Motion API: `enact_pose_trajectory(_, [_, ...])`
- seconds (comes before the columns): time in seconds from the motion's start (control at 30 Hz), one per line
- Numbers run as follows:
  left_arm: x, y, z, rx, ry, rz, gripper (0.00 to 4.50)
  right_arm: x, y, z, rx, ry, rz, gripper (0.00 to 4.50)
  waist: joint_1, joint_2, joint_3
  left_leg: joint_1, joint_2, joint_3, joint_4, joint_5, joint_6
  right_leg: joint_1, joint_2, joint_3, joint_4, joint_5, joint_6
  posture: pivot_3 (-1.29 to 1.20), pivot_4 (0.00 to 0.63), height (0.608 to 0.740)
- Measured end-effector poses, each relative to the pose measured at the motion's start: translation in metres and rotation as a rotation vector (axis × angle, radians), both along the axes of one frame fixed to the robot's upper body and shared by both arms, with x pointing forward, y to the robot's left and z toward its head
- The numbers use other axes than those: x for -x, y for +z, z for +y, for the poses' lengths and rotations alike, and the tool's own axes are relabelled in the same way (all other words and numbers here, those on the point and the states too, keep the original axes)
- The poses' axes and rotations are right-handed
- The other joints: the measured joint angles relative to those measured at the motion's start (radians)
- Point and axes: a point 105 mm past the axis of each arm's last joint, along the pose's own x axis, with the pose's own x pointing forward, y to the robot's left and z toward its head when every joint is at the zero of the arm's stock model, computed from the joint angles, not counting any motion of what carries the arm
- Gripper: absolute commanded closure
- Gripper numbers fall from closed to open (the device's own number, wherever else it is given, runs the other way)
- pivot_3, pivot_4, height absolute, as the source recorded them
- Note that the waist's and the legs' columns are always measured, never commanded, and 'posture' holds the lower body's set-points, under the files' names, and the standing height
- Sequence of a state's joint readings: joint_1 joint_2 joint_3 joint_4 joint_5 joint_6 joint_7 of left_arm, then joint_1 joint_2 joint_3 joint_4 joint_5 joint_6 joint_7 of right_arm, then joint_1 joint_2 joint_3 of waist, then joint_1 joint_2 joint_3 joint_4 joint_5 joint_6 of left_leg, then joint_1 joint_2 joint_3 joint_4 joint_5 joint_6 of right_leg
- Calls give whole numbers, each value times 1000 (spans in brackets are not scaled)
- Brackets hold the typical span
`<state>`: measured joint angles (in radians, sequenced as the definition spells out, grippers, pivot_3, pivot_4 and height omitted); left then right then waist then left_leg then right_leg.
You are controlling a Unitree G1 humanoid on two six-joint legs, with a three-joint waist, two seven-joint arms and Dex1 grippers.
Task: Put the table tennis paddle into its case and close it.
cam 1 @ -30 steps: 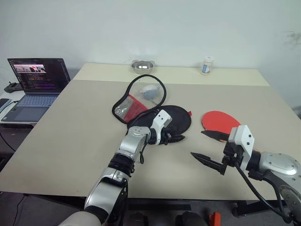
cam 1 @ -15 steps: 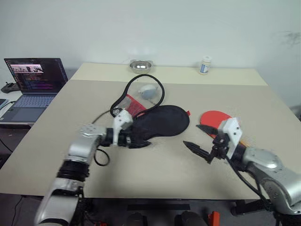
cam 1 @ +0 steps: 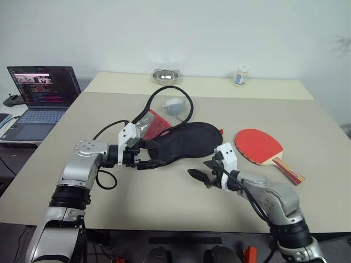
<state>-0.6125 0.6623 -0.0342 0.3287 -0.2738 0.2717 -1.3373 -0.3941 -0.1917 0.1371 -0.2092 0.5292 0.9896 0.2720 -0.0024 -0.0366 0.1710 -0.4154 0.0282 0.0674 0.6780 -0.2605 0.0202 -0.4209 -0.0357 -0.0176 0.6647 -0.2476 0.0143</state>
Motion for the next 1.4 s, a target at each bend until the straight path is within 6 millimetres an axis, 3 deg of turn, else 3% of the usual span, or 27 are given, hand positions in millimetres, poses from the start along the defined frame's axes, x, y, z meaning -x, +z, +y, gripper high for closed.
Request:
enact_pose_trajectory(0.27, [-3,3,-1,1,11,-14,451,-24,4,19,-161,-109,88,0,-9,0,0,1,1,0,0,0,0,0,0,0,1,0,0,0,150,740])
enact_pose_trajectory(0.8, [-3,3,-1,0,13,-15,451,-46,9,37,-293,-201,169,0,-30,0,0,1,1,0,0,1,-1,0,0,1,3,1,-1,0,150,740])
enact_pose_trajectory(0.9, [-3,3,-1,0,13,-16,407,-49,7,38,-291,-218,169,569,-30,0,-1,3,1,0,0,1,-2,0,0,1,4,1,-1,0,150,740])
enact_pose_trajectory(1.13, [-4,4,-2,2,18,-32,407,-57,-4,33,-299,-285,200,3101,-30,0,-1,7,1,2,0,2,-3,0,0,3,12,-1,-3,0,150,740])
enact_pose_trajectory(1.27, [-5,4,-3,5,22,-35,407,-60,1,36,-335,-287,195,4472,-31,-1,-1,10,1,2,-1,2,-3,2,0,3,13,-2,-4,0,150,740])
enact_pose_trajectory(1.4, [-3,3,-3,6,17,-33,407,-59,2,37,-351,-272,210,4472,-31,-1,-2,14,1,3,-1,2,-3,5,0,4,13,-2,-4,0,150,740])
